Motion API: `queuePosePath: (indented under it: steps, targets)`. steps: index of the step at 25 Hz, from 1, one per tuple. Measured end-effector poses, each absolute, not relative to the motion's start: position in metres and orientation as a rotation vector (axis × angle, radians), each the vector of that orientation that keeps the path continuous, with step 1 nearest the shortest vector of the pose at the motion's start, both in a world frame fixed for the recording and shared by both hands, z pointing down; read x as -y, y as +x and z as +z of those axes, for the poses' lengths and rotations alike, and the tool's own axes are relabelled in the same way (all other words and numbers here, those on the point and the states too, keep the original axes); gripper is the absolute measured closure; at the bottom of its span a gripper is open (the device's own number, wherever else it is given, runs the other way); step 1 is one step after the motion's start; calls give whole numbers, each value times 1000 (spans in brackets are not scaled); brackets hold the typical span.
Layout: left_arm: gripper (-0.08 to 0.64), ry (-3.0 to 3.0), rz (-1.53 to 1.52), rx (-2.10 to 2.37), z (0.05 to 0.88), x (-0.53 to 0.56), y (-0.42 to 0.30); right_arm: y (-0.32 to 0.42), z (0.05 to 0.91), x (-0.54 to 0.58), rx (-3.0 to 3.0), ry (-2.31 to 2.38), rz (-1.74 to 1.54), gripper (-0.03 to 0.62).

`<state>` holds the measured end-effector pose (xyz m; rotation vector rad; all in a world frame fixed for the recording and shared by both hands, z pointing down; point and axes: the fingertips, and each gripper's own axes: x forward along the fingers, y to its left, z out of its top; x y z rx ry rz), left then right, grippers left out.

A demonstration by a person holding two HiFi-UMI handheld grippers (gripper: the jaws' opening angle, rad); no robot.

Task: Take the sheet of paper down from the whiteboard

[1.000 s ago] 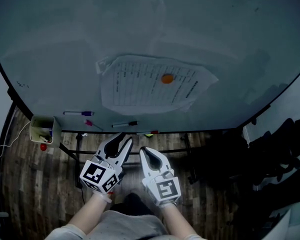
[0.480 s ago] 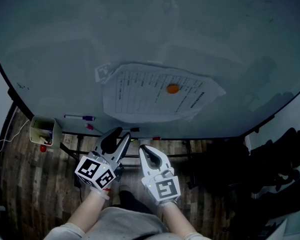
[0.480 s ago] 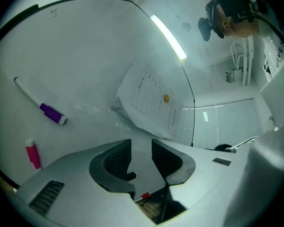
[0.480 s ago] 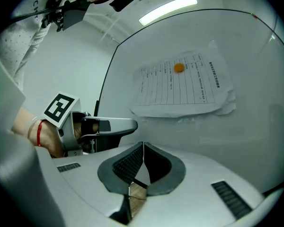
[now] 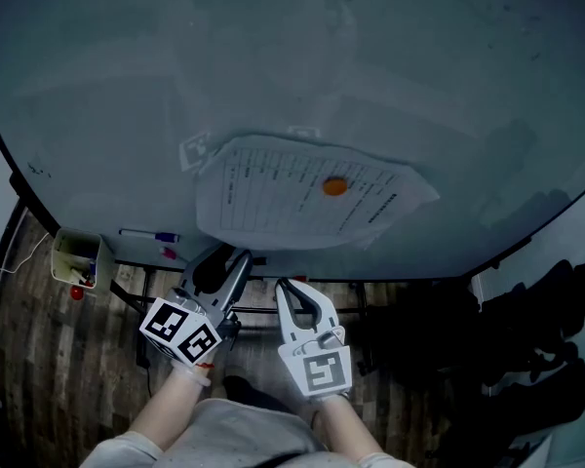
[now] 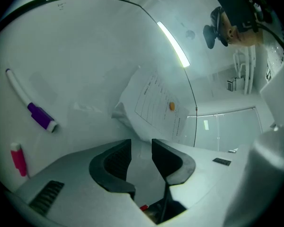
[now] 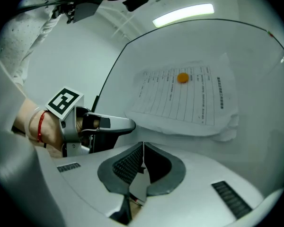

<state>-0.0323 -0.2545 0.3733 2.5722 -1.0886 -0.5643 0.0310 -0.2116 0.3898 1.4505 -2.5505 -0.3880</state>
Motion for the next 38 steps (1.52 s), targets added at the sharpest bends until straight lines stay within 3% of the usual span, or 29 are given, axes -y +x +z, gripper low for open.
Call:
queuePosePath:
  steps: [11, 25, 28, 38]
  targets:
    - [426, 2516, -693, 944, 363, 260, -27, 44, 345, 226, 2032, 1279, -902, 571]
    - [430, 2465, -772, 851, 359, 264, -23, 56, 304, 241, 1554, 1060, -1298, 566]
    - [430, 2461, -769, 844, 360, 264, -21, 55, 294, 241, 1542, 1035, -1332, 477]
    - [431, 2453, -776, 799, 356, 266, -14, 54, 254, 252, 1423, 979, -1463, 440]
